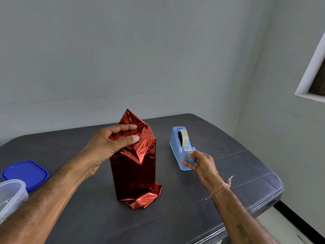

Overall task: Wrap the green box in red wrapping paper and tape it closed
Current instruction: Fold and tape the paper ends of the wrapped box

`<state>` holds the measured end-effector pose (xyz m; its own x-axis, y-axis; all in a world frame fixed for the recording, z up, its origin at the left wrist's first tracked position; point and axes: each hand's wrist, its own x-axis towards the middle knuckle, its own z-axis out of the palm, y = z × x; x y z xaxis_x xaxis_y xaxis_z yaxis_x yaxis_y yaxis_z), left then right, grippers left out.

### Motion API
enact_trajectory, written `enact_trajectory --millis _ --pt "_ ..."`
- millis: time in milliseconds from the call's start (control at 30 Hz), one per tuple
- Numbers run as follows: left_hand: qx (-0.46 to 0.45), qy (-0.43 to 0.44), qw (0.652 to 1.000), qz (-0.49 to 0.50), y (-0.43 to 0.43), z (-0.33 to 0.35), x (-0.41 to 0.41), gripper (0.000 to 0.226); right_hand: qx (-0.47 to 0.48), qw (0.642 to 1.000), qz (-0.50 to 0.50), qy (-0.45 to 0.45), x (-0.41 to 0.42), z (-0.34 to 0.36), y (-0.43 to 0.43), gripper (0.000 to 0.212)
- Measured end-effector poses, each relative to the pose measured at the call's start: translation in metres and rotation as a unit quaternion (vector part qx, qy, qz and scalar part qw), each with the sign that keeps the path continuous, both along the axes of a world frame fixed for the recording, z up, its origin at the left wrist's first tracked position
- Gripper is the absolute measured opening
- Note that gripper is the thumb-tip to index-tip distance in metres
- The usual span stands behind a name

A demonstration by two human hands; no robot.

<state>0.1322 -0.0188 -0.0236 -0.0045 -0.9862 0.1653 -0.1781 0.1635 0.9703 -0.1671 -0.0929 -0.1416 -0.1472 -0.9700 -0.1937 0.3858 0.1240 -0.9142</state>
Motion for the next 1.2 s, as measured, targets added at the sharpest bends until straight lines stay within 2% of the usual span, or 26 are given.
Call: enact_trajectory --millis 100,267,567,1033,1200 --pt "-0.002 -0.002 1.0 -0.001 0.001 0.0 0.0 0.05 -0.003 1.0 -0.001 -0.01 -0.002 -0.004 0.002 0.007" --pt "-0.004 -0.004 1.0 -0.001 -0.001 -0.001 0.001 0.049 -0.009 1.0 0.014 -0.006 -0.008 -0.016 0.004 0.024" --pt "0.0 0.001 1.0 -0.001 -0.001 -0.001 0.001 0.049 -0.008 1.0 0.006 -0.008 -0.007 -0.025 0.006 0.021" --pt "-0.002 -0.002 1.0 0.0 -0.002 -0.002 0.001 0.05 0.008 0.999 -0.022 0.027 -0.004 -0.031 -0.002 0.038" --pt "0.001 -0.002 1.0 0.0 -0.002 -0.002 0.001 0.05 0.01 0.999 -0.024 0.041 -0.002 -0.028 0.001 0.026"
